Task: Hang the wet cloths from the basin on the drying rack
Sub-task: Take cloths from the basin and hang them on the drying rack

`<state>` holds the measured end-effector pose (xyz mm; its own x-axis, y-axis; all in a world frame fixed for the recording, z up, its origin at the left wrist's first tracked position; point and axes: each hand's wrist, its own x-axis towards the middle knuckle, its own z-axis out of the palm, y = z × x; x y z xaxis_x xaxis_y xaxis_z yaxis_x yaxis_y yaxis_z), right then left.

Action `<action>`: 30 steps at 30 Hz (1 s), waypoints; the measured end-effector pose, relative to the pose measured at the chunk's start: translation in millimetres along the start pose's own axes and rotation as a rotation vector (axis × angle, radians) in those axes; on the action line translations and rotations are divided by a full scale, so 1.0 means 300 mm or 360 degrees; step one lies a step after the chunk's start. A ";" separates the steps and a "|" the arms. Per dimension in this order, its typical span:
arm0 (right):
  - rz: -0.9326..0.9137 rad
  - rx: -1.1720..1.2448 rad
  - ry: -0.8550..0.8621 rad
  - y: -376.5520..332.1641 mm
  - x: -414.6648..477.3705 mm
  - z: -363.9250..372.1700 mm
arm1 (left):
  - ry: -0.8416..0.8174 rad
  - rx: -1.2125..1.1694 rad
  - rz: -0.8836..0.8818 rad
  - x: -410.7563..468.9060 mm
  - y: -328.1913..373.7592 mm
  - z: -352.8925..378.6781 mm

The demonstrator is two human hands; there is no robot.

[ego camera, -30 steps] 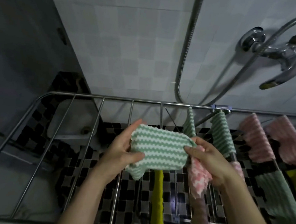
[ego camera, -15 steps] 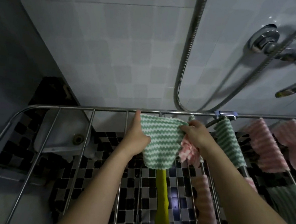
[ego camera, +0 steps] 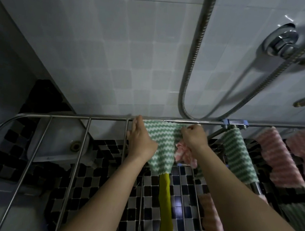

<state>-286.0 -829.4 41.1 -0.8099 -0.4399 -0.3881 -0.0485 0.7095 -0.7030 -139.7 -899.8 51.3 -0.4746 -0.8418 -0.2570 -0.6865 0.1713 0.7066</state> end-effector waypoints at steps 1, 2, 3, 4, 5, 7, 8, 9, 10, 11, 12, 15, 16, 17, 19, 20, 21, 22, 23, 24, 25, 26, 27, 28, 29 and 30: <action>-0.0009 -0.0013 0.0029 0.000 0.007 0.008 | 0.0036 0.0000 0.0015 -0.003 0.000 0.004; -0.0012 -0.0012 0.0049 -0.004 0.011 0.014 | 0.0070 -0.0025 0.0017 -0.003 -0.002 0.007; -0.0014 -0.0018 0.0053 -0.004 0.014 0.020 | 0.0106 -0.0056 0.0017 -0.002 -0.003 0.010; -0.0005 -0.0044 0.0040 -0.008 0.011 0.025 | 0.0139 -0.0079 0.0014 -0.002 -0.006 0.011; 0.0009 -0.0078 0.0012 -0.006 0.013 0.034 | 0.0169 -0.0078 0.0021 -0.001 -0.011 0.013; 0.0019 -0.0158 -0.0034 -0.007 0.005 0.042 | 0.0212 -0.0033 0.0082 -0.010 -0.021 0.019; 0.0005 -0.0199 -0.0054 -0.013 -0.007 0.038 | 0.0216 -0.0037 0.0130 -0.019 -0.026 0.023; -0.0042 -0.0260 -0.0060 -0.015 -0.013 0.035 | 0.0189 -0.0086 0.0169 -0.034 -0.026 0.028; -0.0106 -0.0334 -0.0046 -0.015 -0.018 0.032 | 0.0120 -0.0164 0.0178 -0.056 -0.025 0.032; -0.0185 -0.0398 -0.0020 -0.018 -0.025 0.024 | 0.0030 -0.0233 0.0184 -0.081 -0.025 0.038; -0.0263 -0.0425 -0.0017 -0.024 -0.039 0.011 | -0.0066 -0.0271 0.0185 -0.108 -0.029 0.045; -0.0383 -0.0234 -0.0240 -0.041 -0.060 -0.004 | -0.0260 -0.0298 0.0197 -0.163 -0.043 0.068; -0.0403 -0.0205 -0.0323 -0.041 -0.059 0.003 | -0.0299 -0.0316 0.0191 -0.173 -0.042 0.073; -0.0429 -0.0233 -0.0374 -0.042 -0.059 0.011 | -0.0338 -0.0345 0.0182 -0.181 -0.037 0.074; -0.0450 -0.0344 -0.0428 -0.046 -0.060 0.028 | -0.0399 -0.0402 0.0165 -0.182 -0.028 0.072; -0.0448 -0.0390 -0.0431 -0.048 -0.059 0.036 | -0.0422 -0.0432 0.0153 -0.178 -0.026 0.071; -0.0437 -0.0416 -0.0422 -0.048 -0.060 0.044 | -0.0440 -0.0452 0.0143 -0.176 -0.027 0.070; -0.0425 -0.0435 -0.0406 -0.049 -0.060 0.048 | -0.0459 -0.0468 0.0139 -0.172 -0.031 0.070; -0.0419 -0.0462 -0.0398 -0.048 -0.063 0.050 | -0.0480 -0.0492 0.0134 -0.172 -0.031 0.067; -0.0418 -0.0477 -0.0411 -0.047 -0.062 0.050 | -0.0498 -0.0518 0.0134 -0.173 -0.029 0.065; -0.0418 -0.0489 -0.0435 -0.047 -0.067 0.046 | -0.0522 -0.0549 0.0138 -0.180 -0.023 0.059; -0.0415 -0.0489 -0.0448 -0.045 -0.073 0.039 | -0.0545 -0.0567 0.0139 -0.184 -0.019 0.054; -0.0410 -0.0475 -0.0443 -0.053 -0.088 0.020 | -0.0549 -0.0562 0.0129 -0.187 -0.018 0.050; -0.0413 -0.0423 -0.0402 -0.058 -0.097 -0.001 | -0.0533 -0.0511 0.0114 -0.186 -0.023 0.050; -0.0418 -0.0340 -0.0339 -0.063 -0.113 -0.032 | -0.0475 -0.0445 0.0111 -0.191 -0.020 0.047; -0.0421 -0.0178 -0.0282 -0.066 -0.126 -0.063 | -0.0380 -0.0431 0.0130 -0.198 -0.022 0.043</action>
<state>-265.4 -816.4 80.8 -0.6470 -0.6988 -0.3051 -0.3152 0.6095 -0.7275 -114.1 -844.5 53.4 -0.6589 -0.6824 -0.3165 -0.4857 0.0646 0.8717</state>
